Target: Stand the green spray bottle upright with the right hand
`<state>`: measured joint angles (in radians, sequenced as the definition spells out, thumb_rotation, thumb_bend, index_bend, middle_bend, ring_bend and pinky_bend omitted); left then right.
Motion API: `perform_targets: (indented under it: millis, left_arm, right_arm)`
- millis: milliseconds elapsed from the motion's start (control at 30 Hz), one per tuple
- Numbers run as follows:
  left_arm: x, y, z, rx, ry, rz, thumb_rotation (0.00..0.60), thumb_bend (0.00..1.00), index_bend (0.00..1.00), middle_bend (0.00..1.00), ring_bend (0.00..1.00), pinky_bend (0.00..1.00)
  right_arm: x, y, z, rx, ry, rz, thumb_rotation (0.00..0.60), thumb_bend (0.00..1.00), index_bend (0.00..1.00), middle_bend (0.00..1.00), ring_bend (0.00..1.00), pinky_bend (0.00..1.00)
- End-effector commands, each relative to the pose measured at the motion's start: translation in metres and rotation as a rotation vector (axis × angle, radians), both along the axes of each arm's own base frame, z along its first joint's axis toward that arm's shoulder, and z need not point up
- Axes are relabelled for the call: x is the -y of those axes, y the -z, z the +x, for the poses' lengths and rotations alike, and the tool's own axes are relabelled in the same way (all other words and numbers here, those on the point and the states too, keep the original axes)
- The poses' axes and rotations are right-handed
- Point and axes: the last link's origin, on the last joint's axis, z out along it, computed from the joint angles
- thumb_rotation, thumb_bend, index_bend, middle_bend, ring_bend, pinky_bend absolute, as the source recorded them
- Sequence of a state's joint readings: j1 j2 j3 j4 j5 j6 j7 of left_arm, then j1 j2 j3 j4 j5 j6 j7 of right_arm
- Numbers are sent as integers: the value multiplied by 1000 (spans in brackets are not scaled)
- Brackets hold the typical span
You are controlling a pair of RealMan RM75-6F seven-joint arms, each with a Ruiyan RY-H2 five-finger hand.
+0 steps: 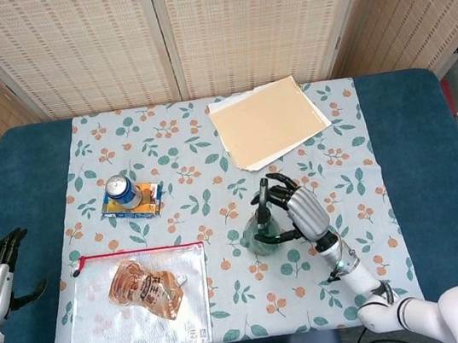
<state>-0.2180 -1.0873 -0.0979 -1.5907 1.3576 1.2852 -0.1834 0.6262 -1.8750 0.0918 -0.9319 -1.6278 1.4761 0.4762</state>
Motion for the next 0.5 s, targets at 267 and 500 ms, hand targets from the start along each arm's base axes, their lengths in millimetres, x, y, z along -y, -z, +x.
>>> perform_targets:
  millis: [267,500]
  left_arm:
    - [0,1,1,-3,-1,-3,600,259,0,0,0,155]
    - [0,1,1,-4,0,0,600,259,0,0,0,155]
  right_arm:
    - [-4,-5,-5,-49,11,16,600,0,285,459,355,84]
    - [-7,-5,-10,-79,14,41,600,0,238,439,331,68]
